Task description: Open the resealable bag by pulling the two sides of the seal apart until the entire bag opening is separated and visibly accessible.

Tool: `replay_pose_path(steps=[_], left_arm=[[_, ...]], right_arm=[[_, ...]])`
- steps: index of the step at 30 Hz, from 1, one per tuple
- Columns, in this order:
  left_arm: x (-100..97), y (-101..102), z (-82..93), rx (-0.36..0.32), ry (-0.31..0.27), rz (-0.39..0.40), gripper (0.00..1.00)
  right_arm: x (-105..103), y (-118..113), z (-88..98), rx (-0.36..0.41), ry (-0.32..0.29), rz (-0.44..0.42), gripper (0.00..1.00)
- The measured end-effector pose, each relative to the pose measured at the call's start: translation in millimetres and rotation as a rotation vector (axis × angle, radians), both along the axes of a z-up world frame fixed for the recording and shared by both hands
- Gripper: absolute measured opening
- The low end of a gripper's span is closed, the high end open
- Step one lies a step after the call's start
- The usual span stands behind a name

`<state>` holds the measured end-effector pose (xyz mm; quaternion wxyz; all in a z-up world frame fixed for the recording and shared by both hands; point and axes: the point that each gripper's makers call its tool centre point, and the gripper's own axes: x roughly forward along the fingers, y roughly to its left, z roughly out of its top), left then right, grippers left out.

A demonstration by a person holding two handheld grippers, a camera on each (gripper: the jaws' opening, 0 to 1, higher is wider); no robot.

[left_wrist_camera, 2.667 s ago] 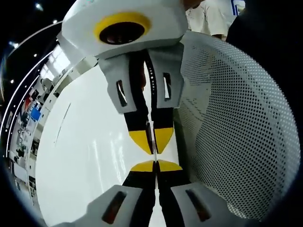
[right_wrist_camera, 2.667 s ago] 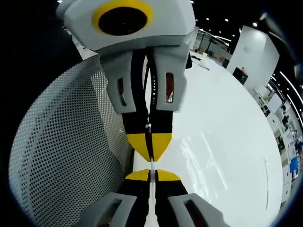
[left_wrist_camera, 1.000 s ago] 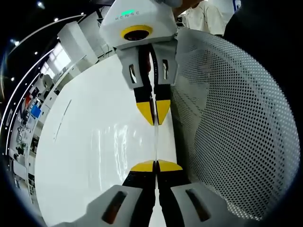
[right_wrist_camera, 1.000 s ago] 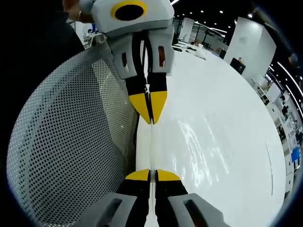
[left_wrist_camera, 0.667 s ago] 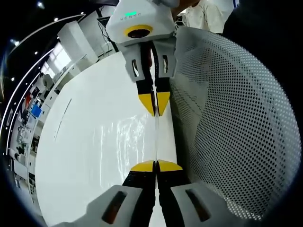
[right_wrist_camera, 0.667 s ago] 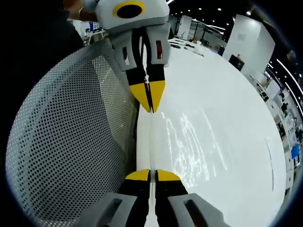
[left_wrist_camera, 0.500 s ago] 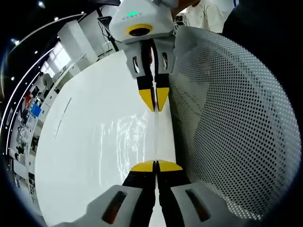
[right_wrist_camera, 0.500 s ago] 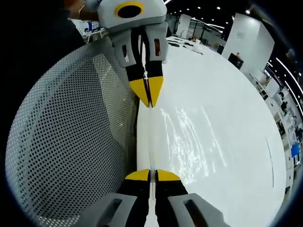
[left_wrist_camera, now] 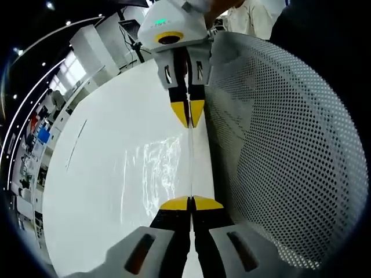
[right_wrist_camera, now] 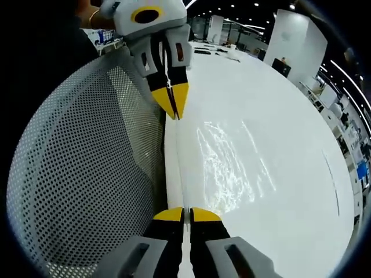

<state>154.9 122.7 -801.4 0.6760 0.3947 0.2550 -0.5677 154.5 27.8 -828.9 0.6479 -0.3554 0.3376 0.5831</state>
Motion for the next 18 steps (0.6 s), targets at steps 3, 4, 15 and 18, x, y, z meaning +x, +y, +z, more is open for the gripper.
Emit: replay_pose_path(steps=[3,4,15,18], left_arm=[[1.3,0,-1.2,0.006,0.003,0.000,0.00],[0.3,0,-1.5,-0.013,0.031,0.022,0.00],[-3.3,-5,-4.1,0.009,-0.008,-0.032,0.00],[-4.8,-7,-3.3,0.024,-0.022,-0.049,0.00]], right_arm=[[-1,1,-2.3,-0.006,0.007,-0.005,0.00],[-3,1,-2.9,0.001,0.032,-0.034,0.00],[-1,10,10.3,0.091,0.076,-0.123,0.07],[-3,20,17.8,0.132,0.070,-0.101,0.07]])
